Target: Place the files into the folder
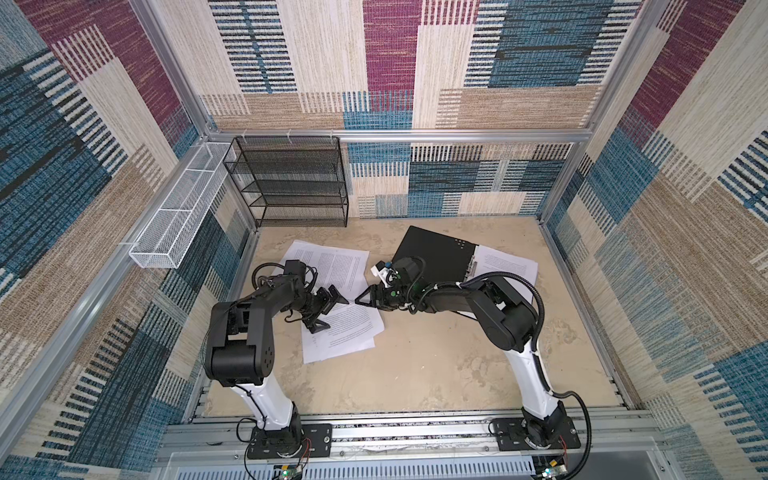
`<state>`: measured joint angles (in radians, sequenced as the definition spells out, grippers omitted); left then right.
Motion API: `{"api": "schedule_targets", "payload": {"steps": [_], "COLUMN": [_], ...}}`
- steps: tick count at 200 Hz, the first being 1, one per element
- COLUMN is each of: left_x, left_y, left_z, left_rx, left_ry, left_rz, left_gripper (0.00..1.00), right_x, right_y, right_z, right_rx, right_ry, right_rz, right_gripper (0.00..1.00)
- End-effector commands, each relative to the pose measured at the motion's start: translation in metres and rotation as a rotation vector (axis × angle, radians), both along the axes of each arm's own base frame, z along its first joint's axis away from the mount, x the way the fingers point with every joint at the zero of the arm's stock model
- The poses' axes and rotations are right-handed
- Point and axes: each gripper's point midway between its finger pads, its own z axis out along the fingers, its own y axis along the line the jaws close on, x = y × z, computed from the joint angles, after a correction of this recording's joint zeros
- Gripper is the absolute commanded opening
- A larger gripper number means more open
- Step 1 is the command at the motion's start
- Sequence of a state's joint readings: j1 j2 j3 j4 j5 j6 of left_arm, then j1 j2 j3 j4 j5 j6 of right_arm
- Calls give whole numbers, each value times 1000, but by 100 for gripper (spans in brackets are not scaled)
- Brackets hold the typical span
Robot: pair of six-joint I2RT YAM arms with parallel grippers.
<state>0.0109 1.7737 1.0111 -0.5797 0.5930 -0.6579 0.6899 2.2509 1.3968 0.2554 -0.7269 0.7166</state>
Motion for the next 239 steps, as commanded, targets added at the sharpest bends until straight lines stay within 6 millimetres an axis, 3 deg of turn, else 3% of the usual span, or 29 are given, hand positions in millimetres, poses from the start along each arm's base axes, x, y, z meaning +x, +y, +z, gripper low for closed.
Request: {"api": "schedule_targets", "payload": {"steps": [1,38,53,64,92,119,164,177,200,222,239], "left_x": [-30,-27,-19,-12,8,24,30,29,26,22,21], "left_y": [17,17,8,-2,-13,-22,-22,-22,-19,-16,-17], "left_z": [-31,-27,-18,-5,33,72,100,103,104,101,101], "left_rx": [128,112,57,-13,-91,-162,-167,-164,-134,-104,-109], "left_ry": [121,108,73,43,-60,-143,-202,-210,-222,-225,-230], "left_rz": [-31,-30,-46,-63,-78,-84,-80,-81,-90,-102,-112], "left_gripper": [100,100,100,100,100,100,100,100,100,100,100], "right_x": [-2,6,7,4,-4,-17,-29,-27,-15,2,12], "right_y": [4,-1,-5,-10,-33,-60,-97,-116,-166,-231,-289], "right_z": [-6,-25,-28,-24,-2,18,55,72,105,140,150], "right_rx": [-15,-100,-136,-157,-217,-260,-249,-269,-289,-296,-319], "right_ry": [7,47,70,75,60,34,10,-27,-91,-170,-187], "right_rz": [40,-9,-29,-45,-112,-173,-256,-308,-423,-561,-661], "right_gripper": [59,31,14,7,0,0,0,0,0,0,0]}}
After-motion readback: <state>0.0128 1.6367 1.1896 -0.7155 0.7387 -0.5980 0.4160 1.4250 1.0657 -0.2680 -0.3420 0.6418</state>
